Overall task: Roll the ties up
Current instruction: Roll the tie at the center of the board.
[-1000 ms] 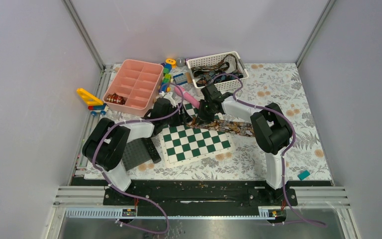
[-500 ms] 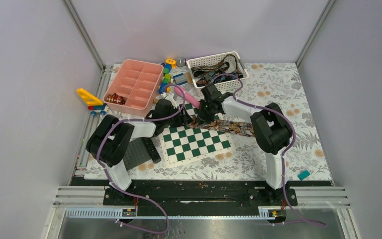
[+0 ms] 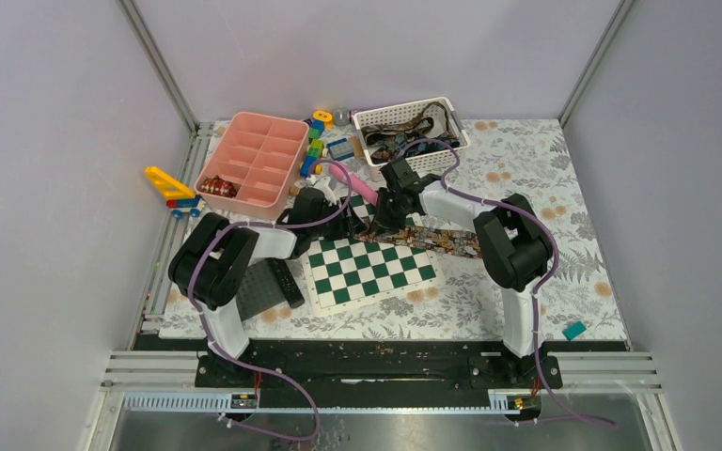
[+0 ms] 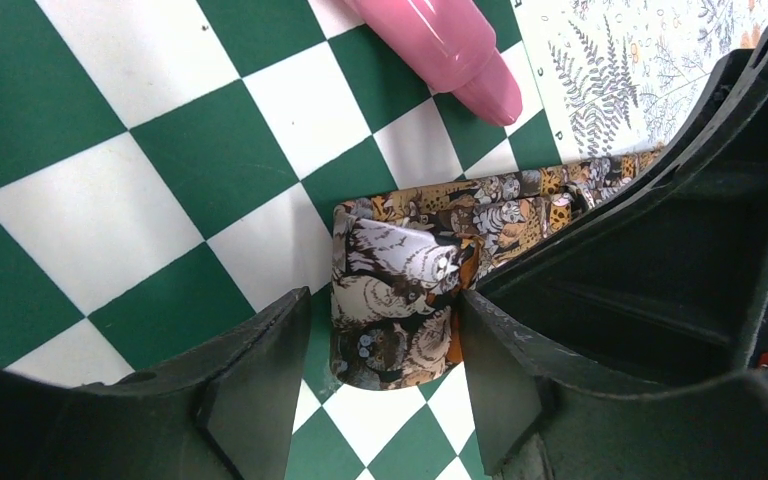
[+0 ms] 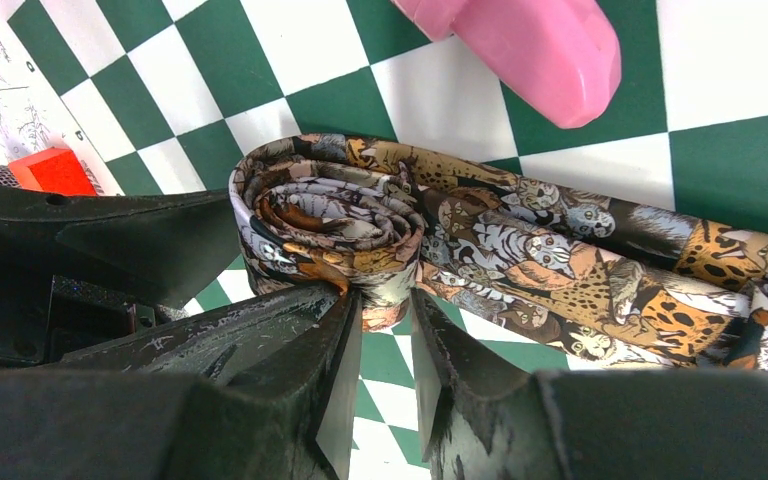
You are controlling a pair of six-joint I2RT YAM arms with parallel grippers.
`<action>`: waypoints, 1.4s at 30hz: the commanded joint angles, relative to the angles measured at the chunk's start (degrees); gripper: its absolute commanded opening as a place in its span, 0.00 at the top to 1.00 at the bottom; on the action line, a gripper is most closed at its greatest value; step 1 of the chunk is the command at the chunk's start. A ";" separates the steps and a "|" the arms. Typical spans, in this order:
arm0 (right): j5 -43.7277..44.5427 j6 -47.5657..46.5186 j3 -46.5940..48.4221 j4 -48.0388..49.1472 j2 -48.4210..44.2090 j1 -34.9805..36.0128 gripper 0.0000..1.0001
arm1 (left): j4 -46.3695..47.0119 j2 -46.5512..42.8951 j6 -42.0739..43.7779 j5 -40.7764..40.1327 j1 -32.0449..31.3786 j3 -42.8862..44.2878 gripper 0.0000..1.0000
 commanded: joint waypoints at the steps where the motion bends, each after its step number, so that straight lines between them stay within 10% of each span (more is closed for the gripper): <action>1: 1.65 0.44 0.46 -1.22 0.81 -0.34 0.69 | 2.87 1.34 0.25 1.55 0.02 0.19 0.43; 9: 1.56 0.26 0.41 -1.23 0.73 -0.35 0.69 | 3.73 1.48 -0.26 2.46 -0.09 0.29 0.62; 42: -0.75 -4.46 -17.61 3.44 -28.22 -7.74 0.58 | -24.39 -4.69 2.37 -20.92 -5.48 12.27 0.65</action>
